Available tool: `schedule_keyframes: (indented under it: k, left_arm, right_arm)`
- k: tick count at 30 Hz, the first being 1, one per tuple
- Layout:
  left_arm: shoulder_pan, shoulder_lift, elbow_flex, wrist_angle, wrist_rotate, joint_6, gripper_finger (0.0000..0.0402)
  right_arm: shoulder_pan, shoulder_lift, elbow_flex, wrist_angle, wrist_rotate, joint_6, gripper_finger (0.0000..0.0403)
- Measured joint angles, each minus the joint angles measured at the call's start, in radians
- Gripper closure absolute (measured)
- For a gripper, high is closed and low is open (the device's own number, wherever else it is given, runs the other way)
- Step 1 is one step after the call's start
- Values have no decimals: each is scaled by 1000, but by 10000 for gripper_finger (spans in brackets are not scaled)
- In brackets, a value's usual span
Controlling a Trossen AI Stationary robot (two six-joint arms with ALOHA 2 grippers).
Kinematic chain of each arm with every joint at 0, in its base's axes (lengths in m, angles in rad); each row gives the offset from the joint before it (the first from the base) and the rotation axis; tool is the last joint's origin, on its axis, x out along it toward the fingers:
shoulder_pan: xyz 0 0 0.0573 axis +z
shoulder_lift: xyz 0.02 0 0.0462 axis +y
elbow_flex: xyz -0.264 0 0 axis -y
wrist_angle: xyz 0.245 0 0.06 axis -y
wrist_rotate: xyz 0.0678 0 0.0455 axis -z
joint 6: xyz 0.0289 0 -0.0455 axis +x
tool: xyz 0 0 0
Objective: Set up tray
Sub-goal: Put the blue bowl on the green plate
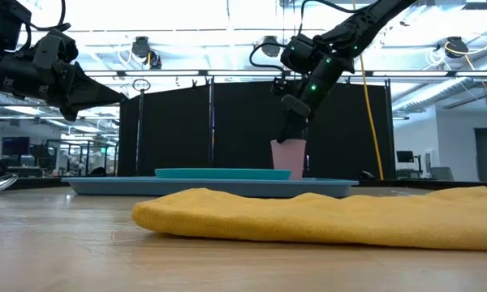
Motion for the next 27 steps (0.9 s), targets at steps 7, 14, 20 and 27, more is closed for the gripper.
schedule_keyframes:
  k: [7, 14, 20, 27]
  left_arm:
    - [0, 0, 0, 0, 0, 0, 376]
    - [0, 0, 0, 0, 0, 0, 376]
    - [0, 0, 0, 0, 0, 0, 376]
    - [0, 0, 0, 5, 0, -7, 376]
  right_arm:
    - [0, 0, 0, 7, 23, -3, 282]
    - [19, -27, 0, 30, 50, -29, 275]
    - [48, -115, 0, 53, 53, -31, 275]
    - [175, -161, 1, 61, 49, -35, 275]
